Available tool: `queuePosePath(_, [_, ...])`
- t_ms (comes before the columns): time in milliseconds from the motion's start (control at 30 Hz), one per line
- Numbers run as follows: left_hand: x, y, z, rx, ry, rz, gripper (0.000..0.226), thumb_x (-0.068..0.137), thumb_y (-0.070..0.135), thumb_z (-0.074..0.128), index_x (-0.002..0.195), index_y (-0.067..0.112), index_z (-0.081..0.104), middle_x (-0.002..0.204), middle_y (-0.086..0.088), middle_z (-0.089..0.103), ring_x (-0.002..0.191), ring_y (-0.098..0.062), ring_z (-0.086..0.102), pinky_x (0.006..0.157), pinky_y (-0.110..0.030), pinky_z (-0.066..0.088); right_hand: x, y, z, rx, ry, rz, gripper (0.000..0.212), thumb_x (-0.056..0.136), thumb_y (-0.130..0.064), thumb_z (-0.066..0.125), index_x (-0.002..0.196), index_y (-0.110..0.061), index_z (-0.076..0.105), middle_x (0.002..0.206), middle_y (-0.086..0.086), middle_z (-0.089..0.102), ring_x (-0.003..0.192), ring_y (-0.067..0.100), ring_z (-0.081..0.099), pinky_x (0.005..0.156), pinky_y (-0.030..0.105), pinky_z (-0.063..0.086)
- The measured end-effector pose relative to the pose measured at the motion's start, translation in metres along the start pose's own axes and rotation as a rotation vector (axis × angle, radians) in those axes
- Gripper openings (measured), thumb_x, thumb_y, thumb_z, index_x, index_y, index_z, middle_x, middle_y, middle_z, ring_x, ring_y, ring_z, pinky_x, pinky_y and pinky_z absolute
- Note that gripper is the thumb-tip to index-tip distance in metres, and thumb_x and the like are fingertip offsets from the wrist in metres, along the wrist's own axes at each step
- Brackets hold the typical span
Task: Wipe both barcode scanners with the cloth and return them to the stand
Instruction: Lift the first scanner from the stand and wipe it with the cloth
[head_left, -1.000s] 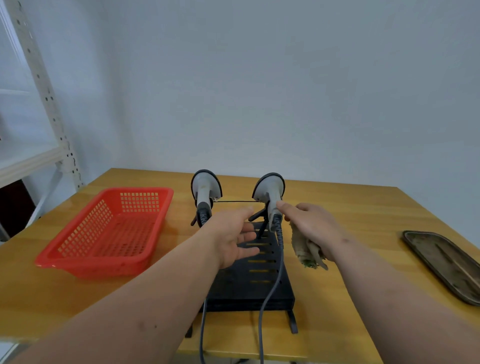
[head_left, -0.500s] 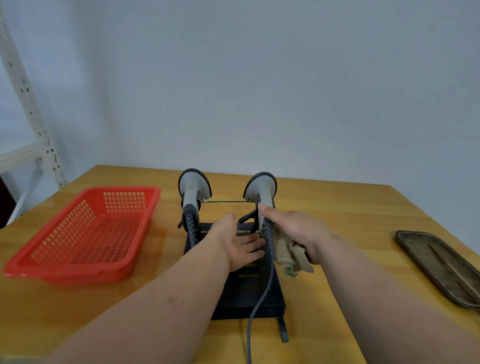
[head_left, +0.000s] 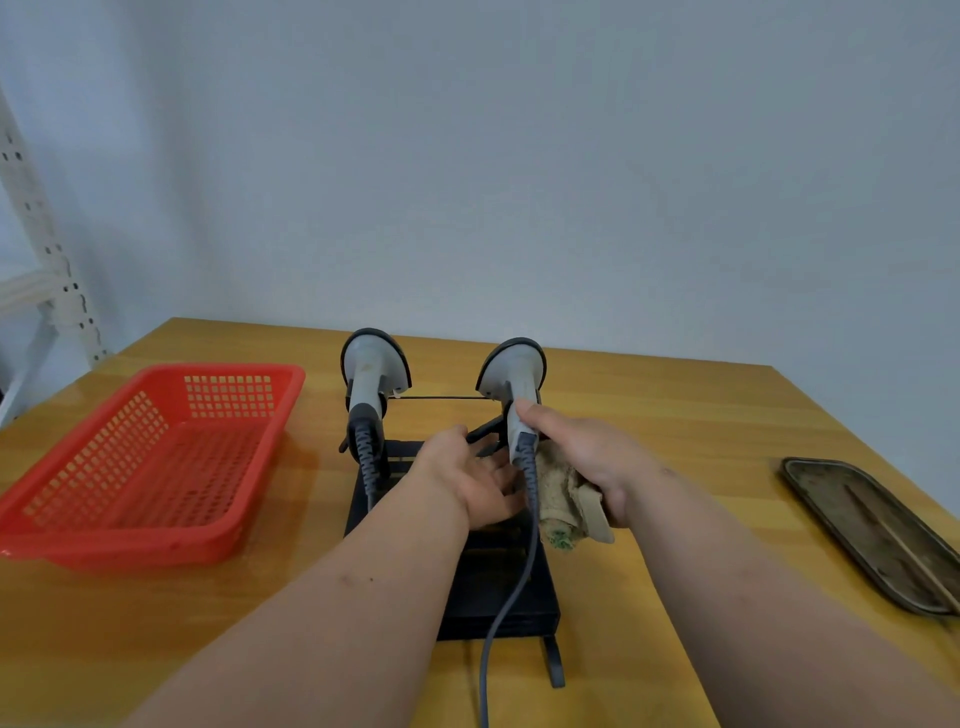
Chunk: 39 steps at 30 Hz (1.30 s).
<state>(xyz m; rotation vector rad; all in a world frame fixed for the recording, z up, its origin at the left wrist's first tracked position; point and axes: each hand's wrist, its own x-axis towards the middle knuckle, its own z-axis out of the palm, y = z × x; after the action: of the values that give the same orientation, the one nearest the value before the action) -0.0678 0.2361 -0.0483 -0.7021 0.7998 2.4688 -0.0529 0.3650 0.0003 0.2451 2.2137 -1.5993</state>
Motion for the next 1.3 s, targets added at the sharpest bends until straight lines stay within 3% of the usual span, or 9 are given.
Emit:
queuePosePath(167, [-0.001,0.000,0.004,0.038,0.022,0.001,0.052,0.098,0.050,0.024,0.135,0.021,0.049,0.125,-0.012,0.065,0.112,-0.032,0.060,0.099,-0.050,0.042,-0.001,0.001,-0.001,0.026,-0.014,0.004,0.056,0.080,-0.060,0.066,0.099,-0.007,0.073,0.094,0.015,0.075,0.079,0.030,0.072,0.077,0.039,0.059])
queuePosePath(333, [0.000,-0.003,0.003,0.040,0.046,0.019,0.048,0.099,0.046,0.025,0.139,0.026,0.045,0.124,-0.008,0.065,0.115,-0.030,0.059,0.106,-0.049,0.036,-0.002,0.001,-0.003,0.040,-0.029,0.002,0.049,0.083,-0.057,0.064,0.094,-0.010,0.073,0.090,0.013,0.075,0.070,0.026,0.070,0.060,0.028,0.055])
queuePosePath(567, [0.006,-0.001,0.000,0.084,0.023,0.025,0.054,0.097,0.053,0.024,0.127,0.022,0.055,0.116,-0.008,0.070,0.110,-0.030,0.061,0.103,-0.050,0.038,0.001,0.001,-0.001,0.064,-0.052,0.028,0.051,0.082,-0.058,0.063,0.095,-0.010,0.073,0.087,0.012,0.074,0.074,0.028,0.069,0.070,0.034,0.057])
queuePosePath(800, [-0.001,-0.001,0.003,0.035,0.005,0.024,0.039,0.099,0.039,0.033,0.118,0.017,0.059,0.107,-0.008,0.072,0.109,-0.030,0.062,0.104,-0.051,0.037,0.004,0.003,-0.003,0.080,-0.062,0.030,0.054,0.081,-0.057,0.065,0.100,-0.007,0.074,0.083,0.012,0.074,0.067,0.027,0.069,0.062,0.030,0.055])
queuePosePath(900, [-0.001,0.000,0.000,0.012,0.007,0.030,0.041,0.100,0.042,0.027,0.118,0.015,0.053,0.107,-0.011,0.072,0.108,-0.032,0.062,0.100,-0.054,0.039,0.006,0.004,-0.003,0.105,-0.064,0.028,0.054,0.080,-0.056,0.067,0.099,-0.006,0.073,0.084,0.013,0.073,0.068,0.028,0.068,0.065,0.033,0.056])
queuePosePath(1100, [-0.009,-0.002,0.004,0.062,0.011,-0.021,0.059,0.100,0.046,0.028,0.099,-0.001,0.064,0.089,-0.021,0.069,0.095,-0.035,0.061,0.094,-0.052,0.040,0.010,0.005,0.000,0.125,-0.084,0.026,0.056,0.078,-0.057,0.067,0.099,-0.006,0.073,0.084,0.014,0.072,0.070,0.029,0.067,0.074,0.040,0.056])
queuePosePath(1200, [-0.009,-0.001,0.006,0.054,0.018,-0.018,0.057,0.101,0.044,0.029,0.092,-0.002,0.061,0.093,-0.022,0.064,0.110,-0.037,0.056,0.101,-0.055,0.034,0.009,0.005,0.002,0.129,-0.098,0.013,0.053,0.079,-0.055,0.068,0.096,-0.006,0.073,0.084,0.015,0.071,0.073,0.030,0.067,0.080,0.045,0.057])
queuePosePath(1300, [-0.001,0.002,0.004,0.040,0.061,0.003,0.052,0.102,0.040,0.030,0.099,-0.002,0.060,0.104,-0.022,0.061,0.125,-0.035,0.049,0.109,-0.052,0.032,0.008,0.005,0.004,0.144,-0.105,-0.003,0.046,0.080,-0.051,0.070,0.087,-0.006,0.072,0.078,0.015,0.070,0.069,0.030,0.065,0.075,0.043,0.056])
